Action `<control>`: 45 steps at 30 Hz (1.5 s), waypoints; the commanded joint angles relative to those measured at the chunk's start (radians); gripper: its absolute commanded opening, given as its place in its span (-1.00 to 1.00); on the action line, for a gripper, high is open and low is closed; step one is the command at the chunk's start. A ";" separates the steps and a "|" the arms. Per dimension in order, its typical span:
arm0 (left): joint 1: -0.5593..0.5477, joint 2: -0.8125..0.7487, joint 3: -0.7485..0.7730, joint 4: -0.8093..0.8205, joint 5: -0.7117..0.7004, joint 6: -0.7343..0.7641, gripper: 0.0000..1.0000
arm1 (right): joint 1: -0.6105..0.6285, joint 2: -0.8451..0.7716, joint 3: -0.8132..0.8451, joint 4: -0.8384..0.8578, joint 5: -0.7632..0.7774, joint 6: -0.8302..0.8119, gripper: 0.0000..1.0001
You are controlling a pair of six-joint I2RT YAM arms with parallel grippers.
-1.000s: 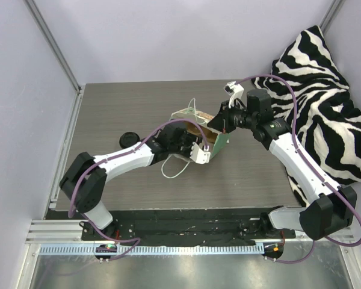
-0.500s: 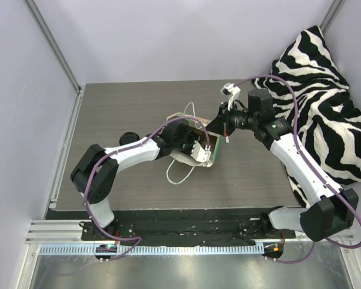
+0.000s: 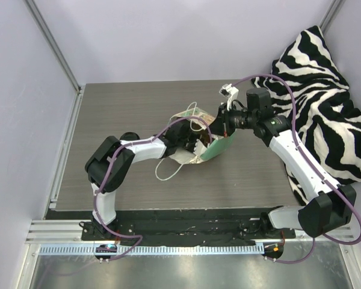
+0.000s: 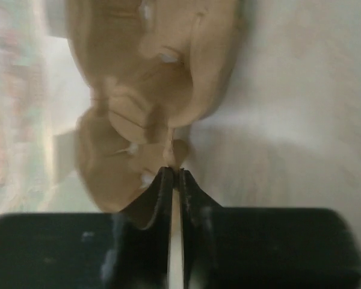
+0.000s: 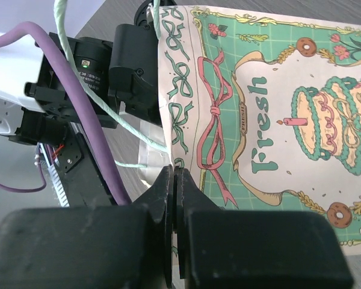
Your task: Pack the takeout coffee
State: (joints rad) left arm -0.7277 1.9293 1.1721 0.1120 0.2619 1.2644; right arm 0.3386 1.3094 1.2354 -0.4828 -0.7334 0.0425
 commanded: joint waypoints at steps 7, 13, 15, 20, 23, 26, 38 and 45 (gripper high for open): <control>0.014 -0.113 -0.083 0.146 -0.020 -0.020 -1.00 | -0.001 -0.018 0.081 0.033 -0.008 -0.026 -0.99; 0.014 -0.248 -0.115 0.043 0.016 -0.049 -1.00 | -0.015 0.005 0.093 0.033 0.144 -0.073 -0.98; 0.014 -0.291 -0.071 -0.068 0.028 -0.071 -1.00 | -0.013 0.004 0.092 0.044 0.169 -0.107 -0.99; 0.014 -0.386 -0.020 -0.182 0.048 -0.137 -1.00 | -0.016 0.001 0.078 0.081 0.230 -0.151 -0.98; 0.014 -0.449 -0.019 -0.233 0.072 -0.145 -1.00 | -0.013 0.011 0.084 0.090 0.270 -0.168 -0.98; 0.023 -0.498 -0.006 -0.297 0.126 -0.145 -1.00 | -0.013 0.037 0.108 0.089 0.304 -0.168 -0.98; 0.089 -0.628 0.210 -0.413 0.174 -0.278 -1.00 | -0.032 0.111 0.182 0.053 0.439 -0.236 -0.98; 0.175 -0.630 0.320 -0.451 0.016 -0.326 -1.00 | -0.050 0.117 0.190 0.036 0.448 -0.247 -0.98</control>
State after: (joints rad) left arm -0.6090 1.3083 1.4151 -0.3267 0.3714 0.9916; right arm 0.2958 1.4208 1.3838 -0.4419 -0.3134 -0.1806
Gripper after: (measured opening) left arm 0.013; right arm 0.029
